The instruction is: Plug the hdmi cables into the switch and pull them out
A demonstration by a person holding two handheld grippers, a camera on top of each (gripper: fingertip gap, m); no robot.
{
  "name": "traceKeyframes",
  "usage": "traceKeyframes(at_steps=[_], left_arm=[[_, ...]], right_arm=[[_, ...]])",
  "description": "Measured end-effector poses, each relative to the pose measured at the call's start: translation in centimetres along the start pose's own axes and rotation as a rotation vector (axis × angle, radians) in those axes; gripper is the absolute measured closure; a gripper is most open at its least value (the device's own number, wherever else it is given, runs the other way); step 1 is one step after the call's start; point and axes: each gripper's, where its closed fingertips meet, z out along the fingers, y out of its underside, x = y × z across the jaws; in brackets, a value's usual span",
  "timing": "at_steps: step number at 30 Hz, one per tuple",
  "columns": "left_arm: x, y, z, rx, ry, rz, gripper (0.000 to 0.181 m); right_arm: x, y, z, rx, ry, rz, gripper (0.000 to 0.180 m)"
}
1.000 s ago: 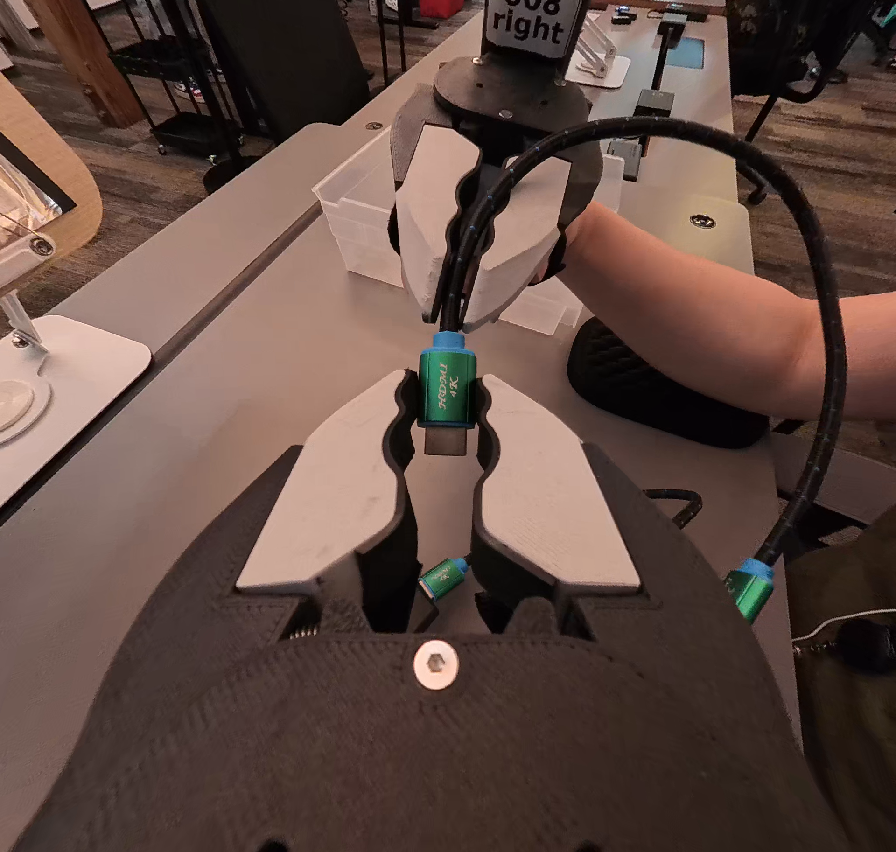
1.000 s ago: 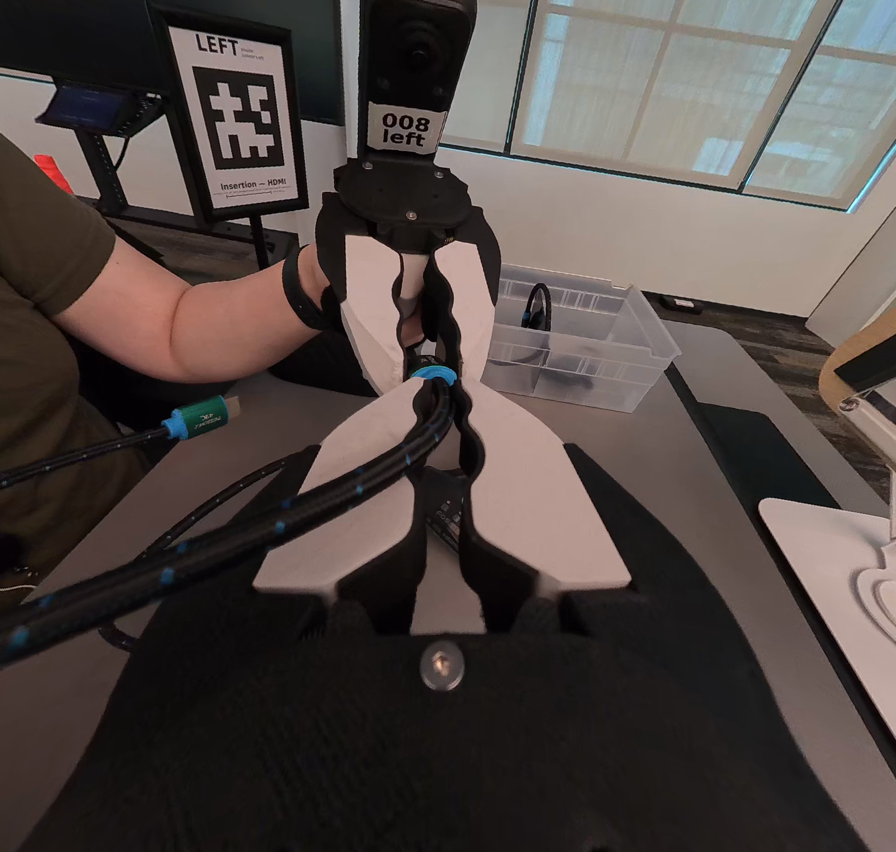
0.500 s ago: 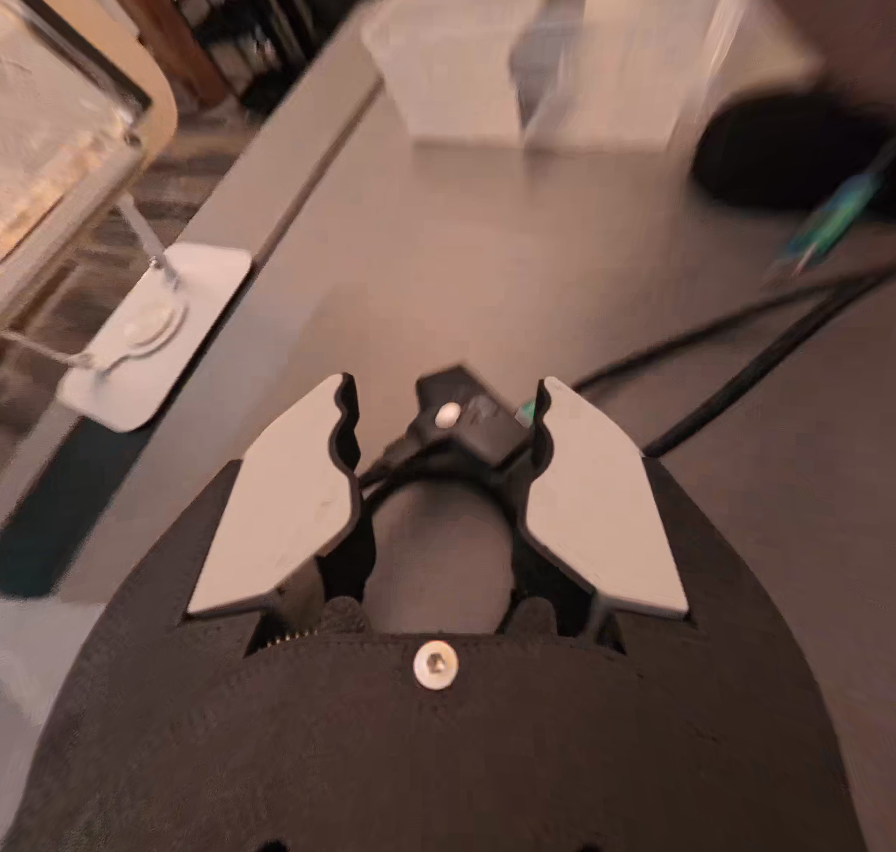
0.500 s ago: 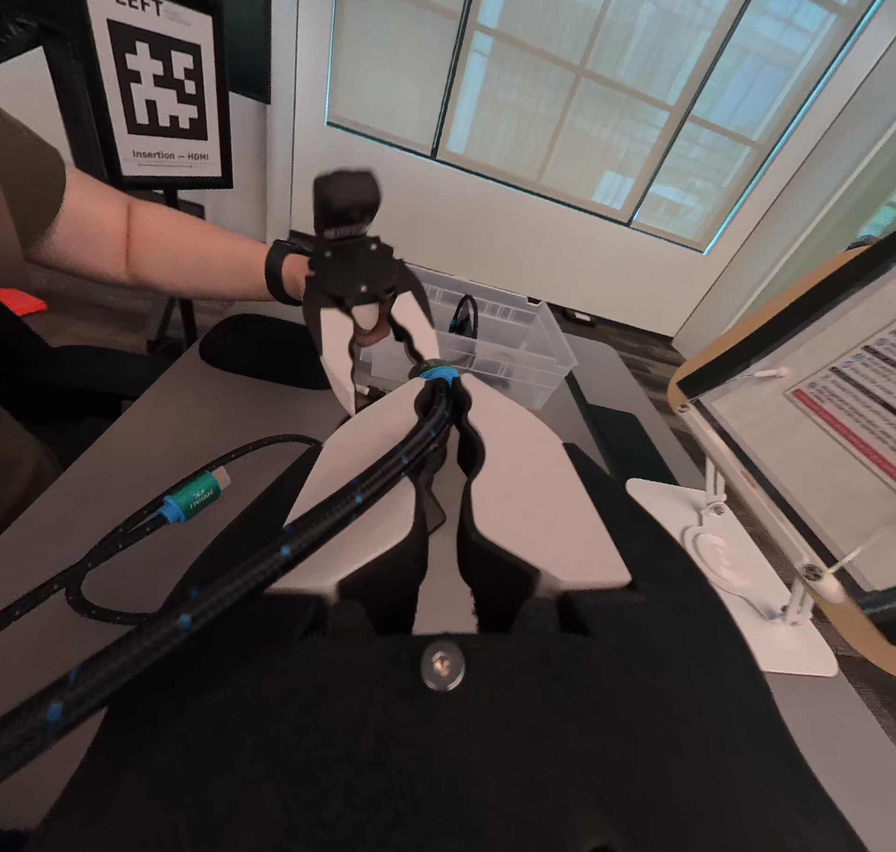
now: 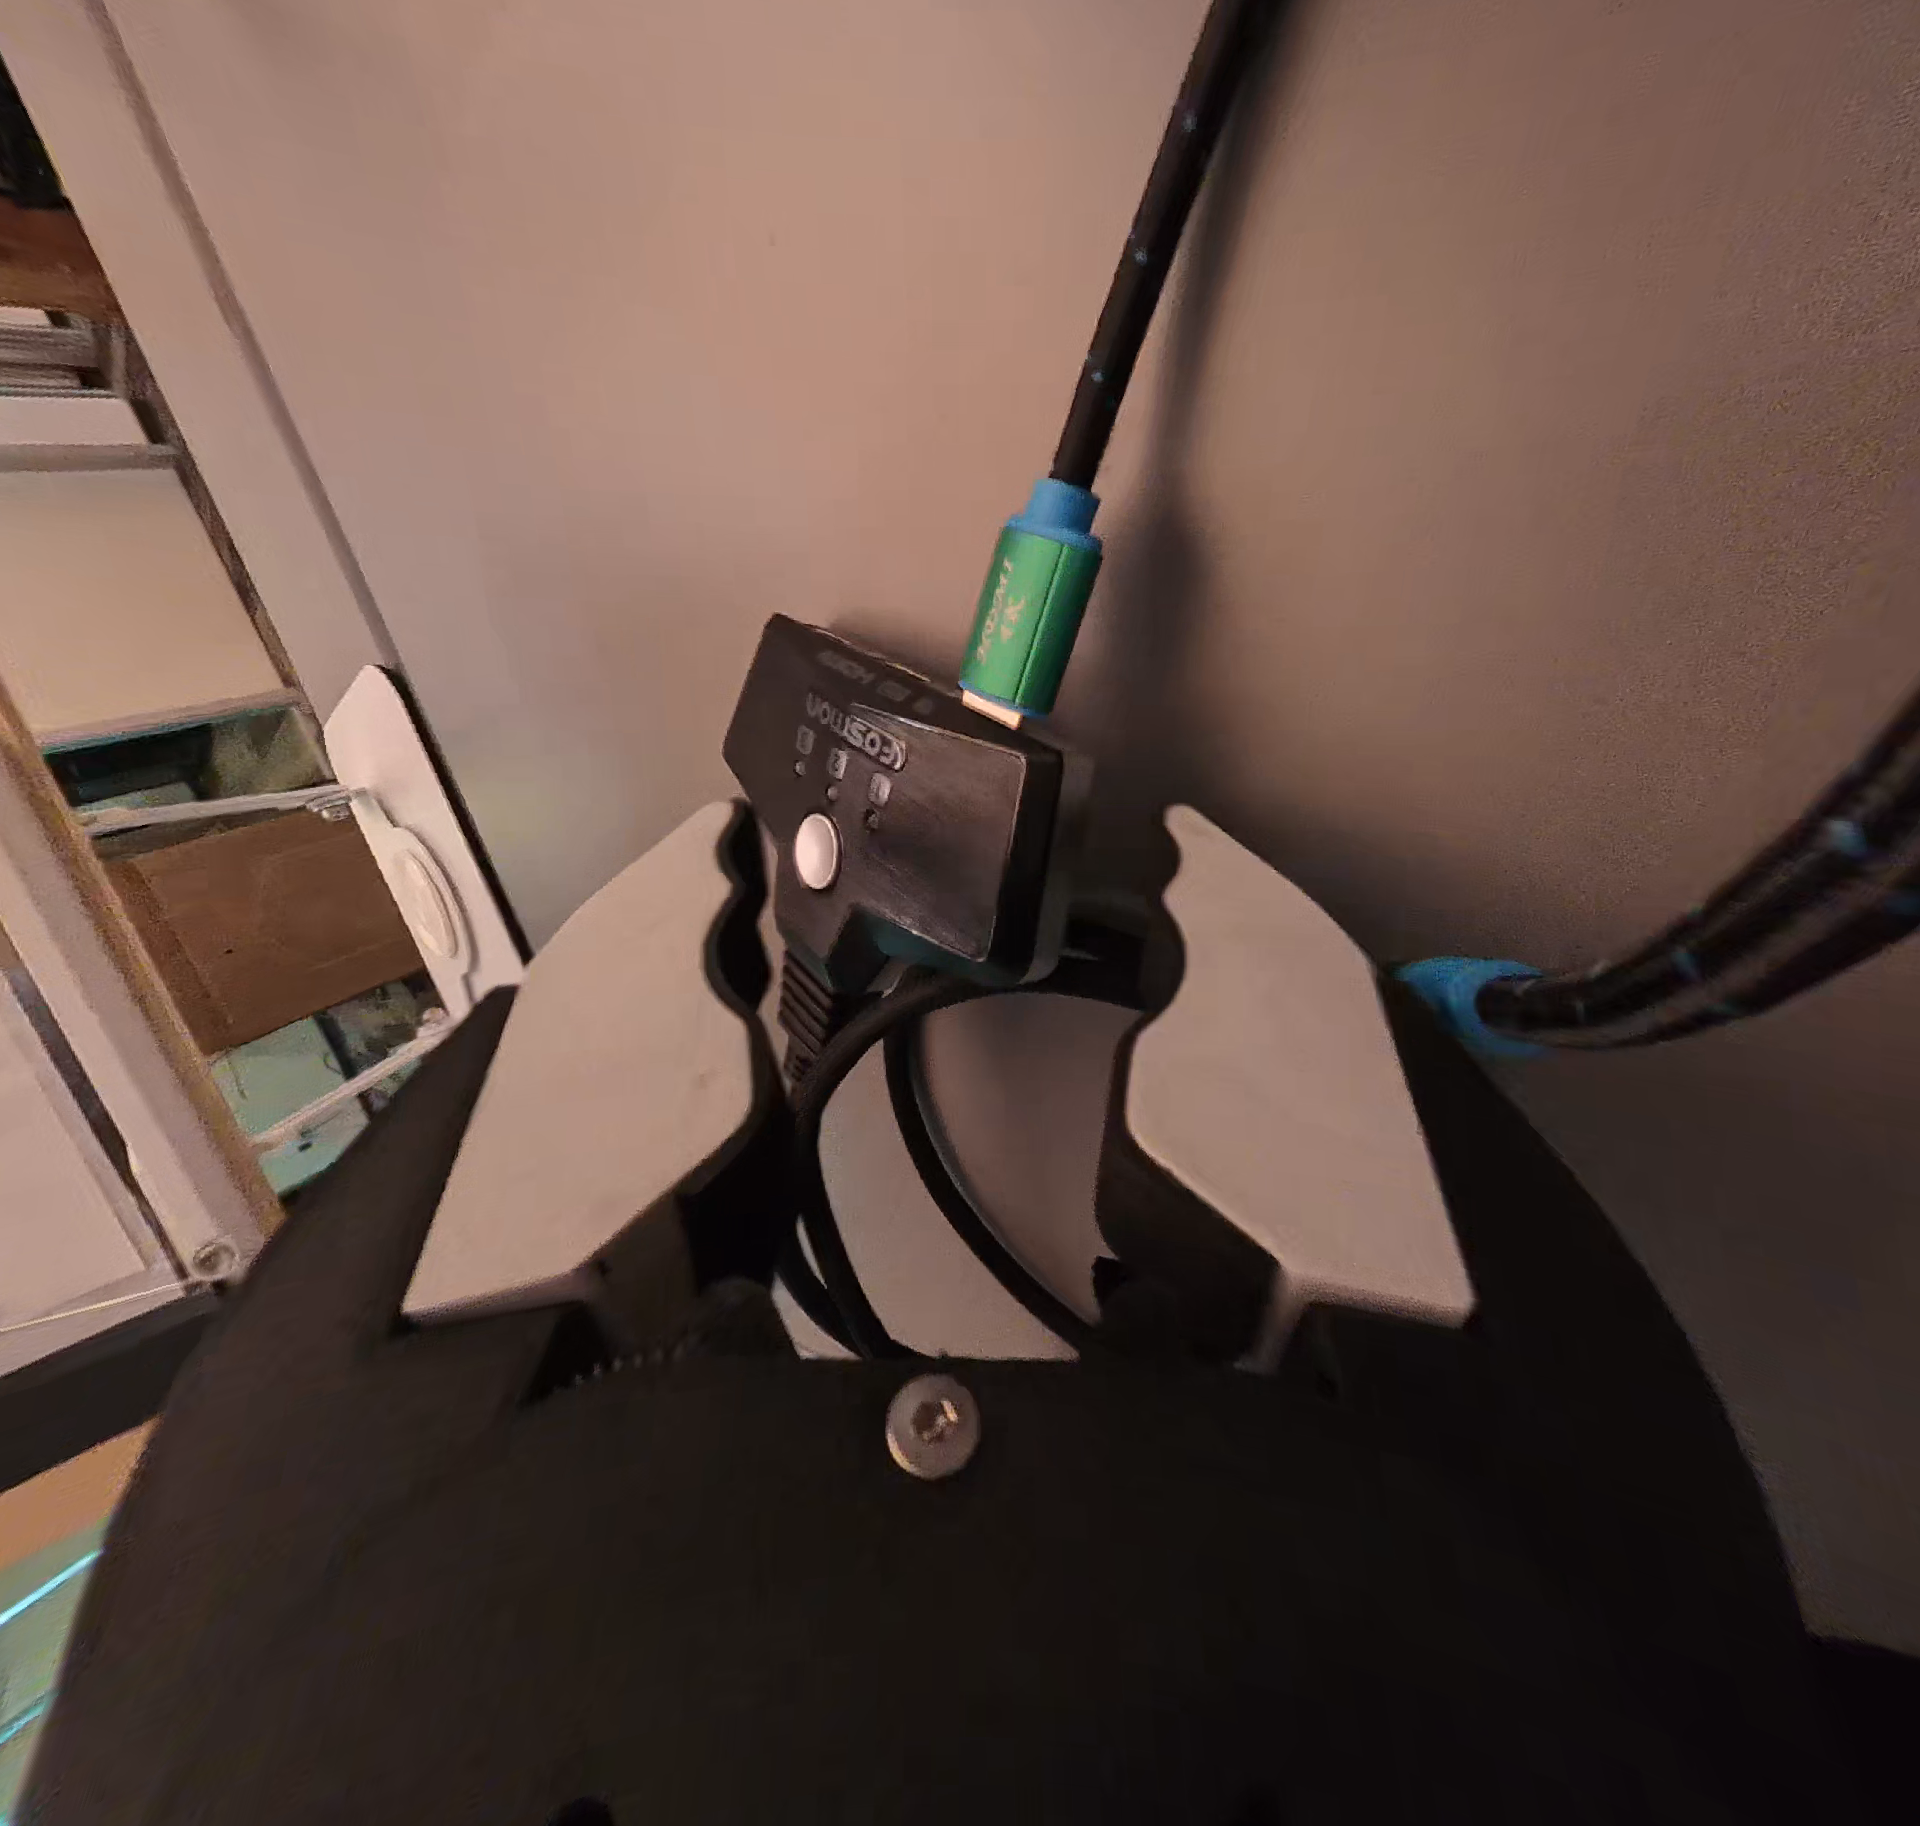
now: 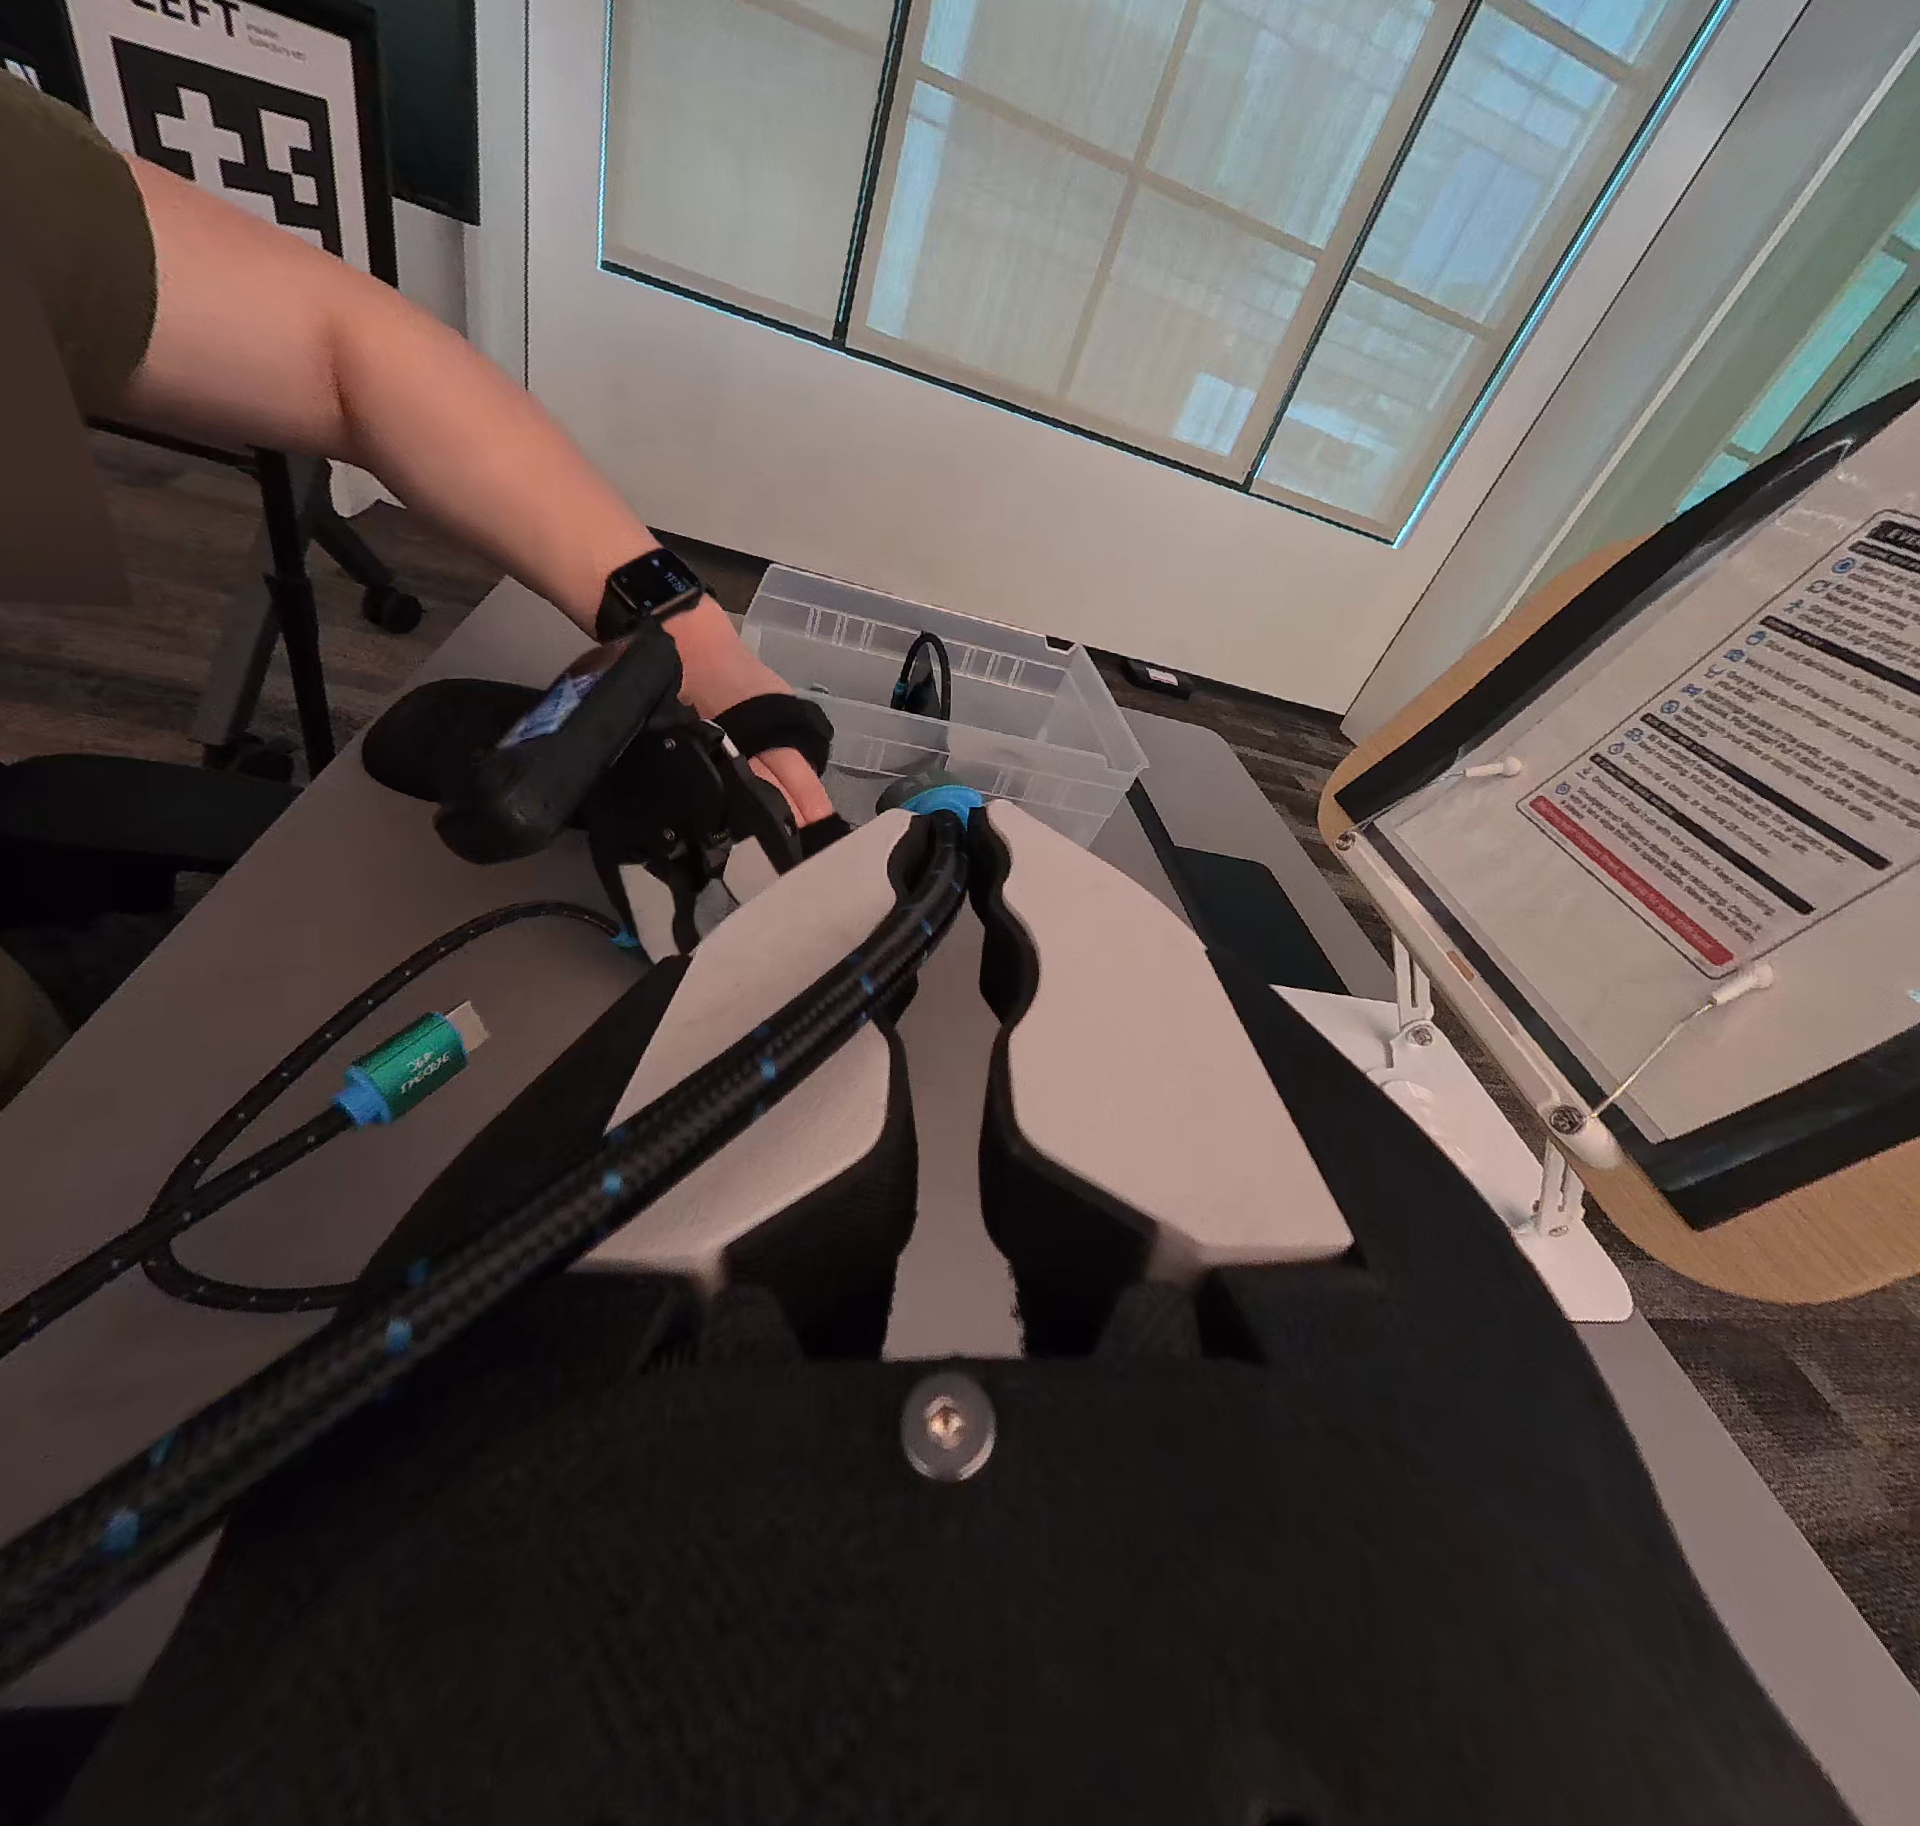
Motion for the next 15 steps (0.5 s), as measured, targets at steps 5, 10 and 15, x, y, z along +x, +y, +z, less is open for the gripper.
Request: traceKeyframes(at_steps=[5,10,15], left_arm=[[-0.4,0.1,0.9,0.008,0.037,-0.06,0.124],[-1.4,0.7,1.8,-0.004,0.002,-0.088,0.133],[-2.8,1.2,1.5,-0.069,-0.108,-0.039,0.147]], right_arm=[[-0.1,0.3,0.5,-0.021,-0.011,-0.001,0.172],[0.0,0.5,0.5,-0.02,-0.012,0.008,0.172],[0.5,0.9,0.6,-0.03,0.003,0.026,0.172]])
